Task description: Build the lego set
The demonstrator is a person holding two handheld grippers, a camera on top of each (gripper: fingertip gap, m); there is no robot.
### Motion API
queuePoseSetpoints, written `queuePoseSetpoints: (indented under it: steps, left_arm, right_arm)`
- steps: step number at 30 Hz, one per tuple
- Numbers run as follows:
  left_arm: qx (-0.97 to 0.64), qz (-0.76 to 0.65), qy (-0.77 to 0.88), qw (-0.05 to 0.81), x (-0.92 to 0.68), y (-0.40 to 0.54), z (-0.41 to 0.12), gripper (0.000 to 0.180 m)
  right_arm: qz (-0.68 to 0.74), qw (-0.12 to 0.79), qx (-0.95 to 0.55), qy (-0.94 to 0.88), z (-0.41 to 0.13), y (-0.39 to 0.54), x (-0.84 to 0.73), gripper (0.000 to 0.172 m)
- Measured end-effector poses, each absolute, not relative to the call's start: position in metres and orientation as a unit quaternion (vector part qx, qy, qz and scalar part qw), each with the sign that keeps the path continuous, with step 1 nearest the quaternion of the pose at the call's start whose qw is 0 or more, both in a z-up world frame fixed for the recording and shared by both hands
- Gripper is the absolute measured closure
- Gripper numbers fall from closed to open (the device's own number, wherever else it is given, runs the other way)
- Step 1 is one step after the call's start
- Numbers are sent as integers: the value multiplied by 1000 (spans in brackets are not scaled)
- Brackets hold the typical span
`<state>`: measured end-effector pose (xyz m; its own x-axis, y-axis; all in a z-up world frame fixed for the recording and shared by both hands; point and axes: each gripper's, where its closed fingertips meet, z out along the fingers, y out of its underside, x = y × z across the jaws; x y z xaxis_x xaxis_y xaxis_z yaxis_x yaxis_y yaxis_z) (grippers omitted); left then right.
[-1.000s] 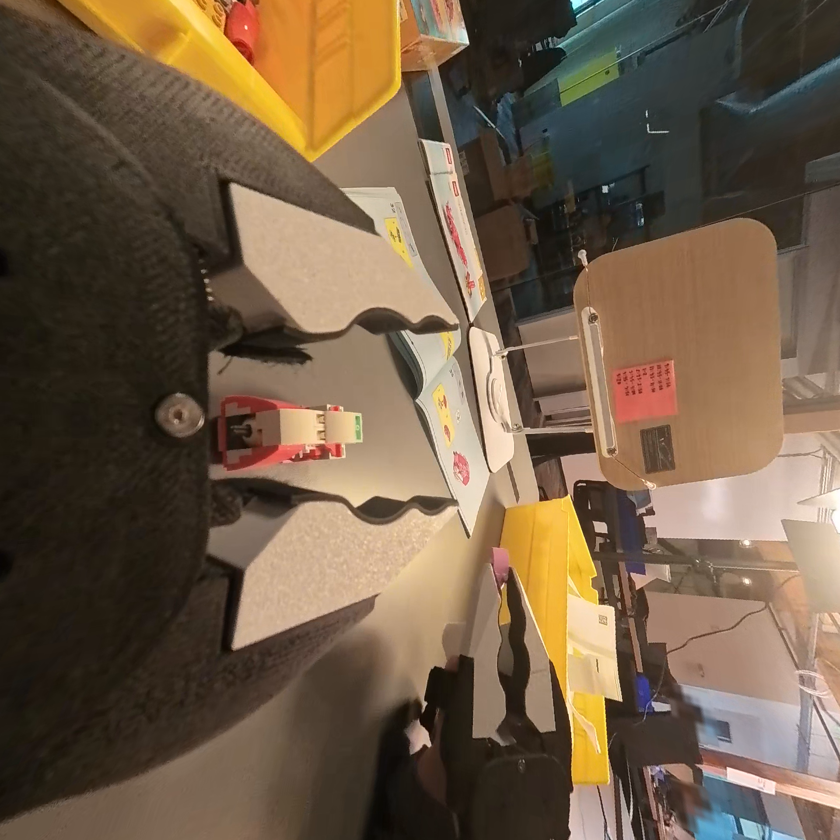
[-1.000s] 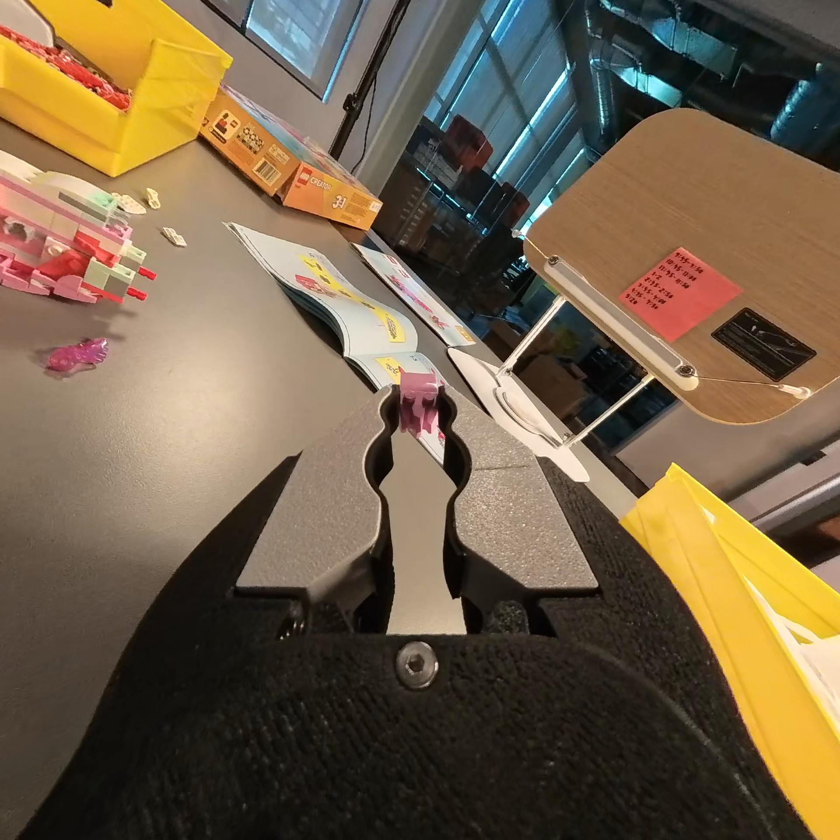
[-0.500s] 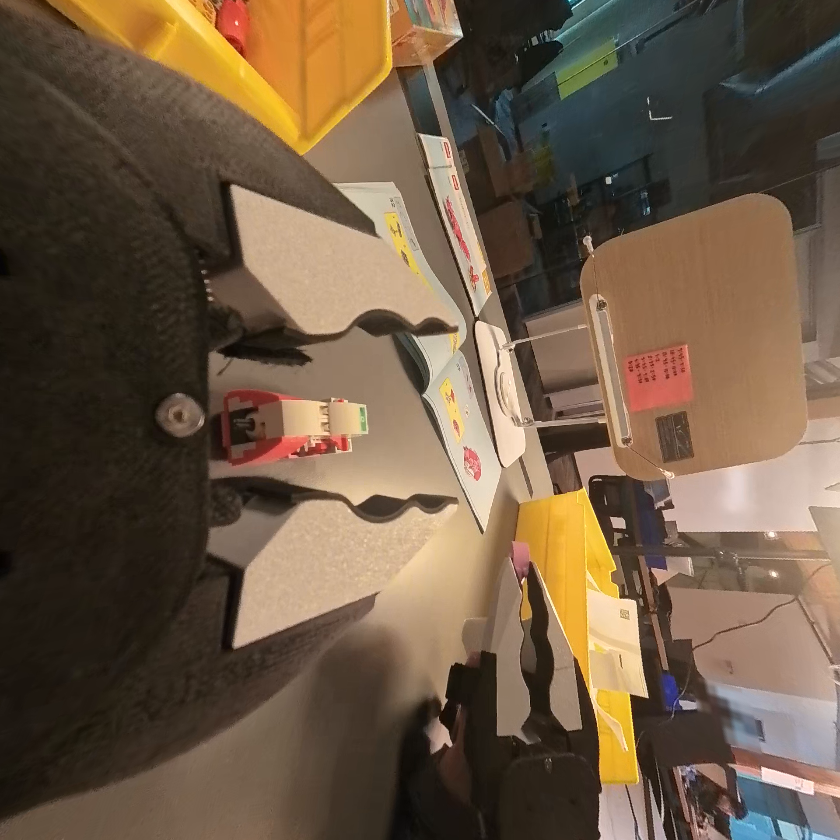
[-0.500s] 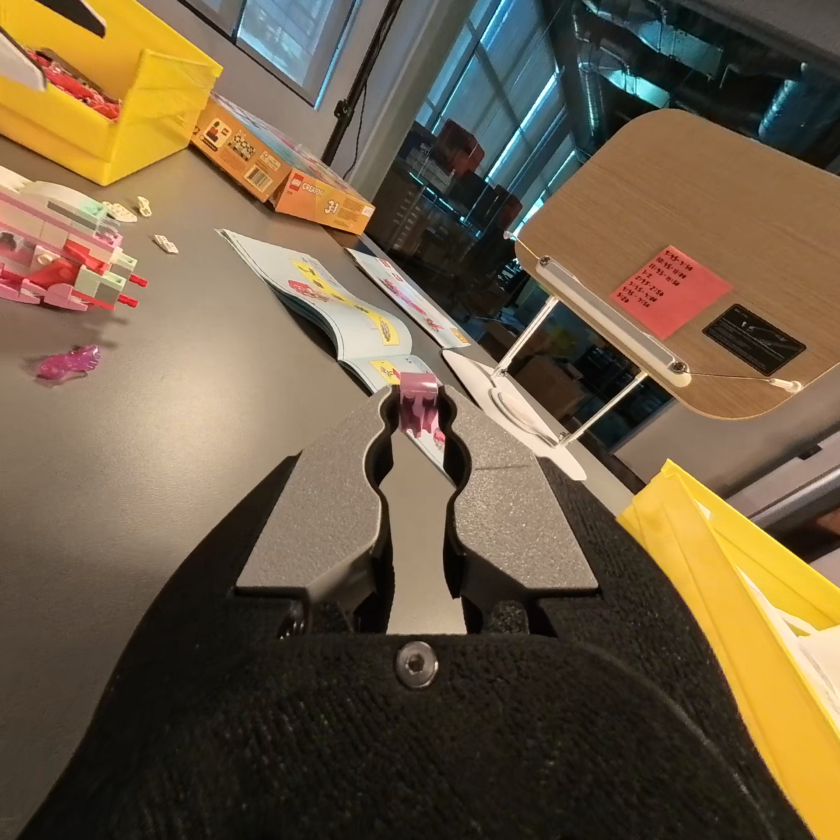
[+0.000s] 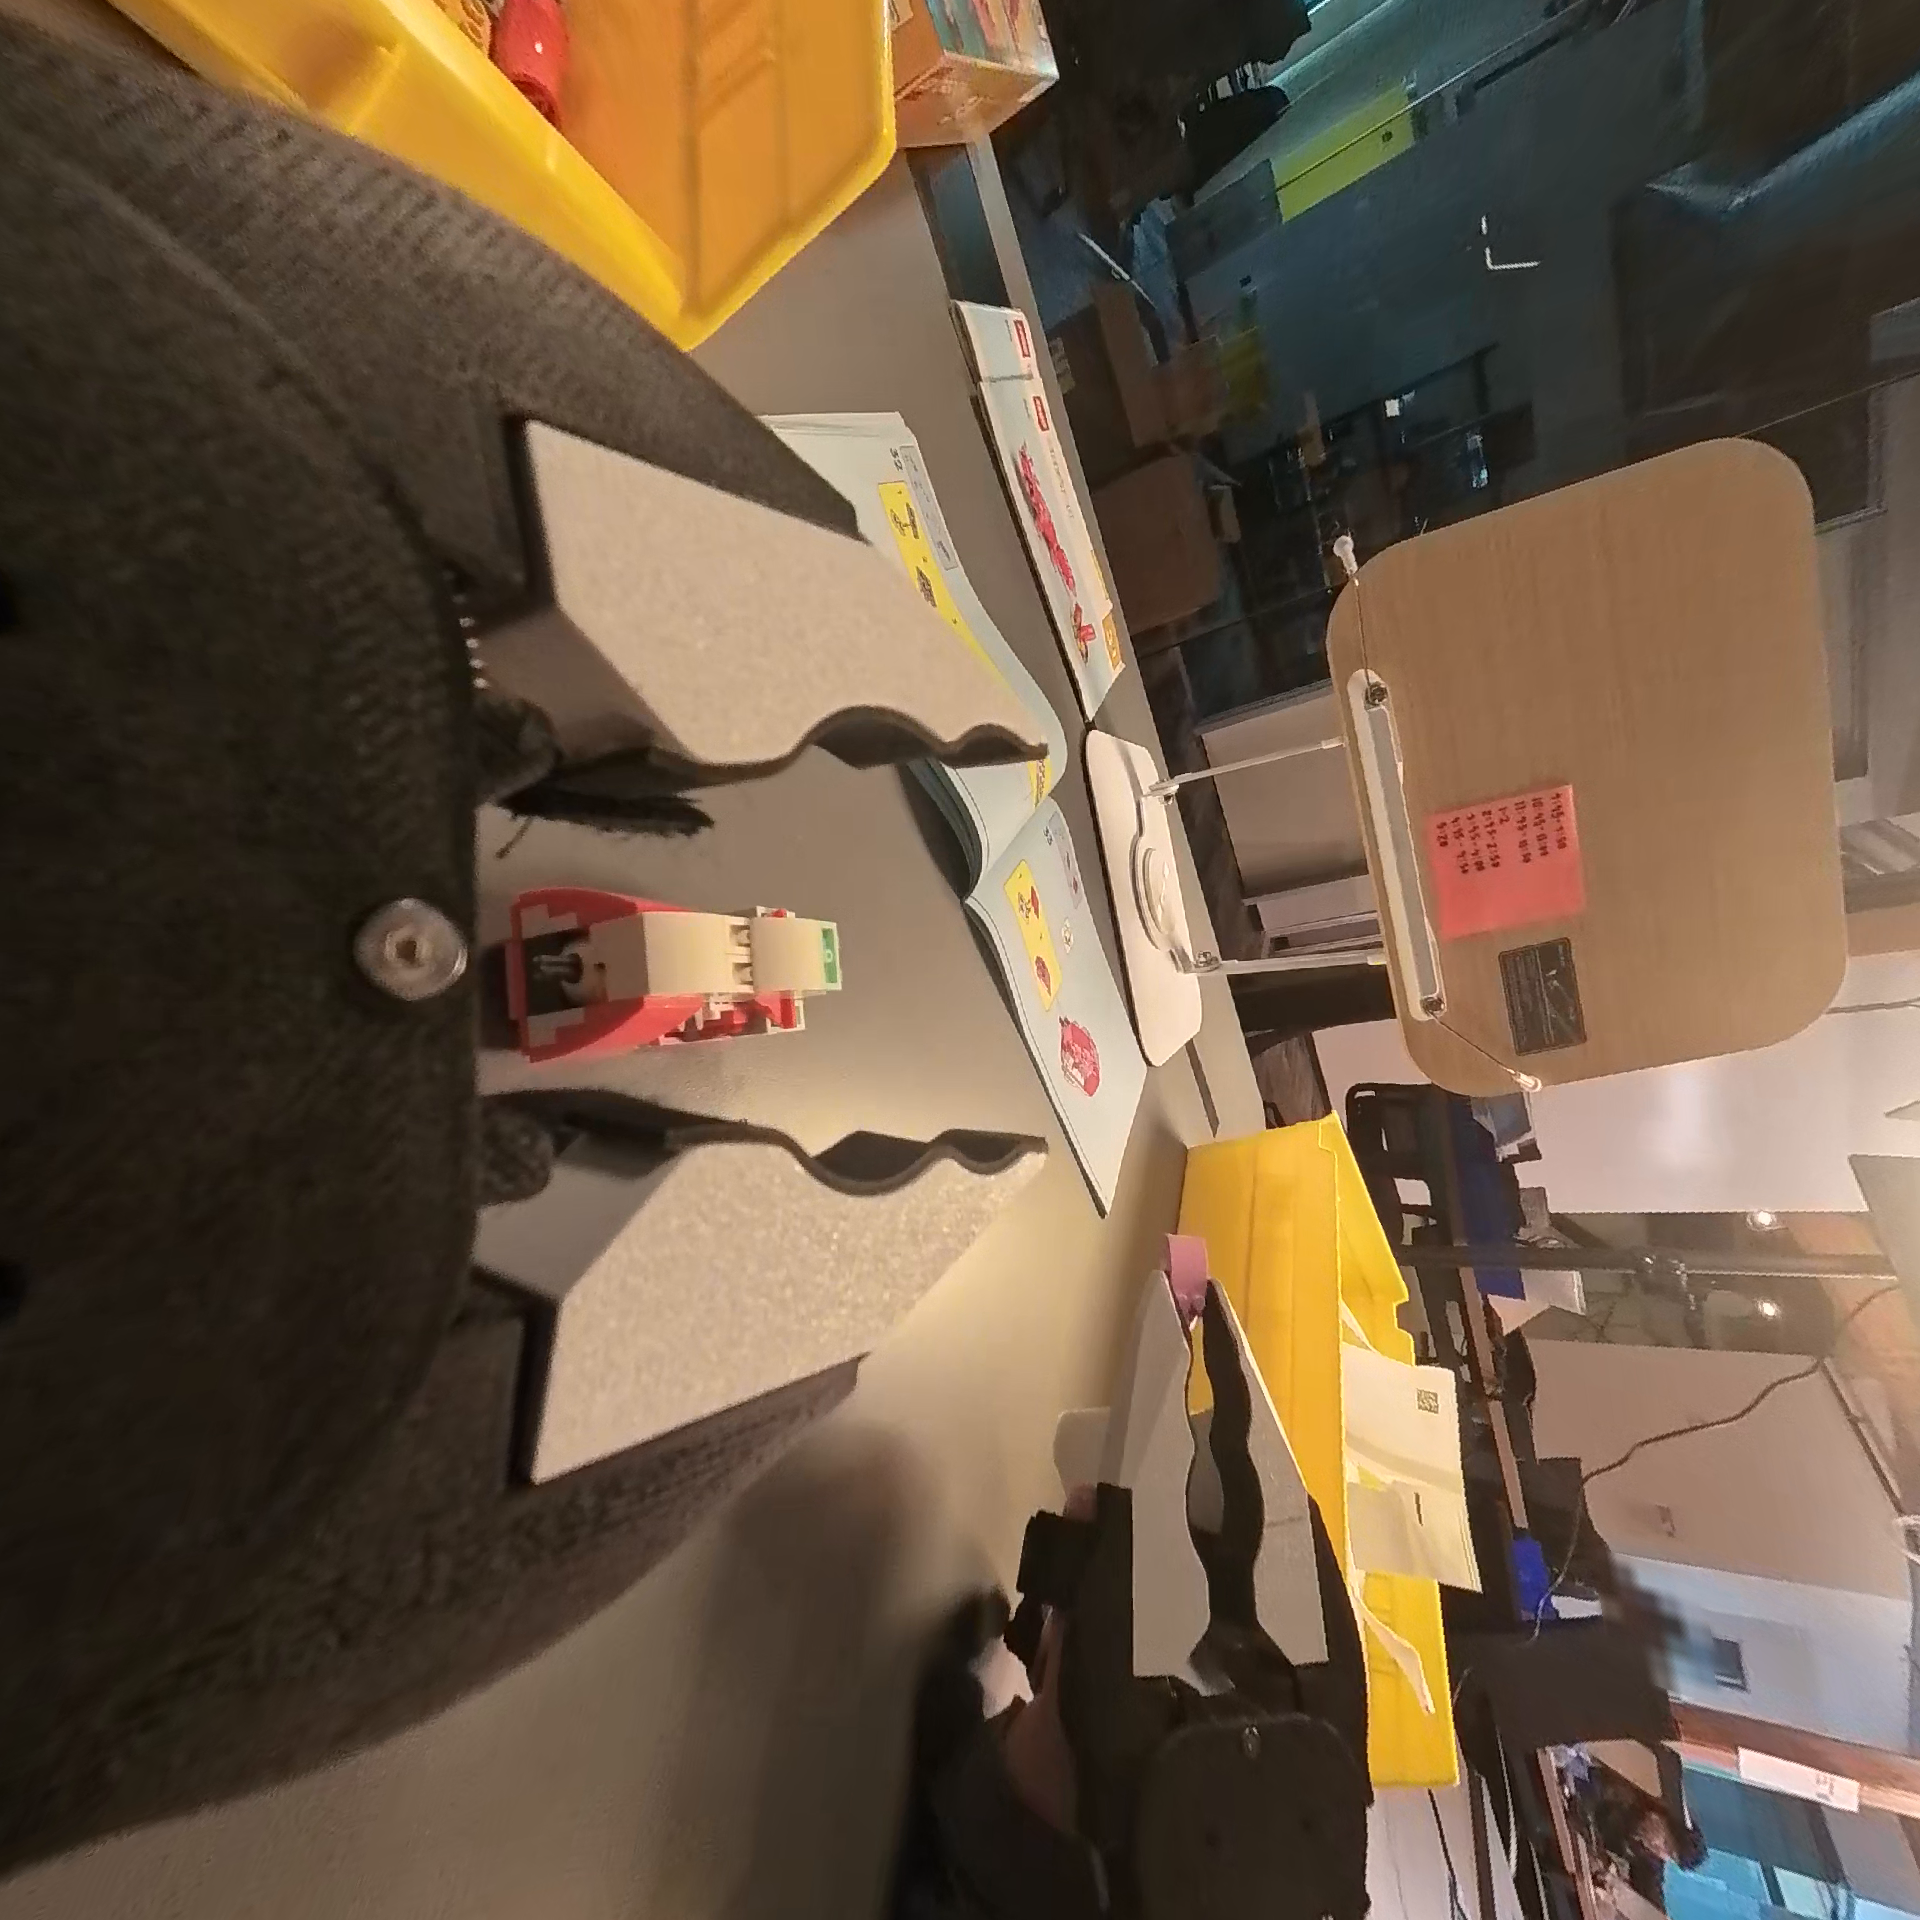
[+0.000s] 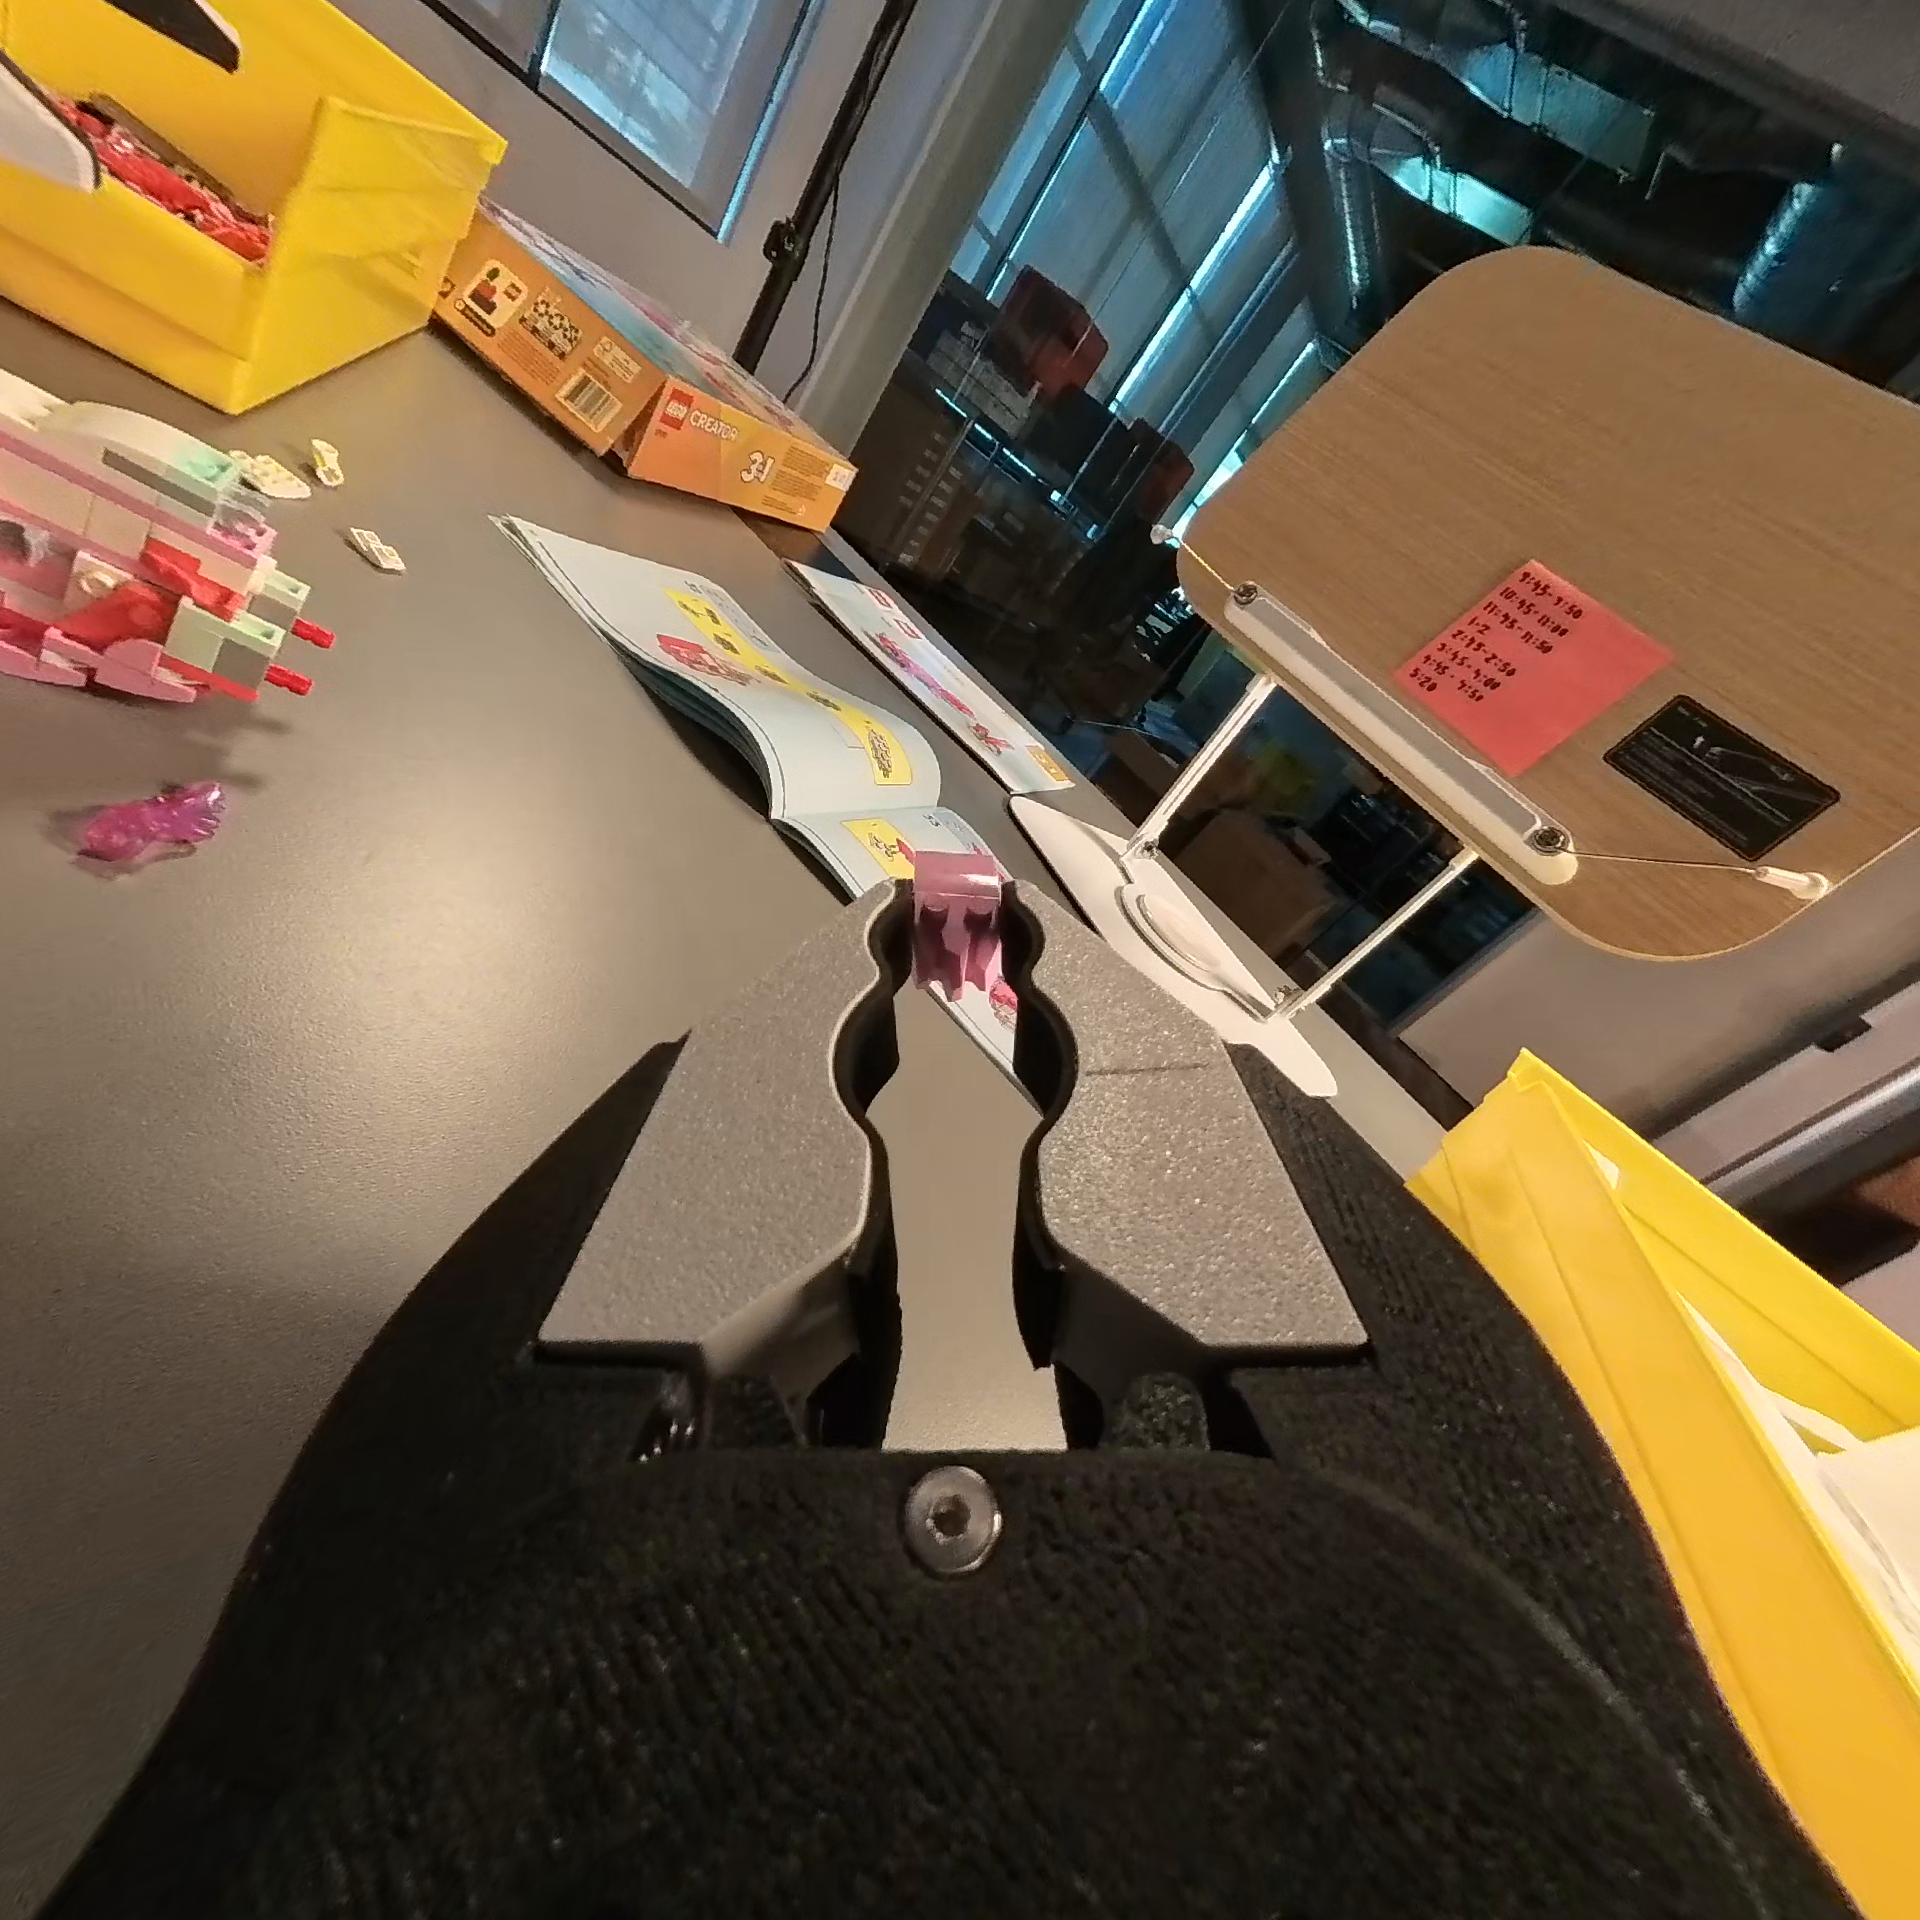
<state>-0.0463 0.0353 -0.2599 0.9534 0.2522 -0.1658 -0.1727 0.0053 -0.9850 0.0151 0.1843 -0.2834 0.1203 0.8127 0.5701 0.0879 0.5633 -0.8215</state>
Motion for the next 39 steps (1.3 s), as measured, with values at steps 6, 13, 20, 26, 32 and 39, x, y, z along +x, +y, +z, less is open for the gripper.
queuePoseSetpoints:
  steps: [6,13,20,26,32,39]
  left_arm:
    - [-691,149,-28,707,-46,36,-261,110]
    - [-693,148,-27,705,-46,37,-262,110]
    - [-694,148,-25,704,-45,37,-262,110]
    - [-694,149,-26,704,-45,37,-262,110]
    - [-694,148,-29,704,-46,37,-262,109]
    - [-700,131,-36,701,-46,37,-265,109]
  right_arm:
    - [279,649,-373,-601,-283,185,15,157]
    - [349,622,-386,-585,-276,180,18,157]
    - [585,459,-430,-513,-260,162,24,157]
    - [633,414,-453,-473,-258,170,26,157]
    - [606,445,-435,-496,-258,163,26,157]
    - [523,559,-411,-496,-250,174,31,157]
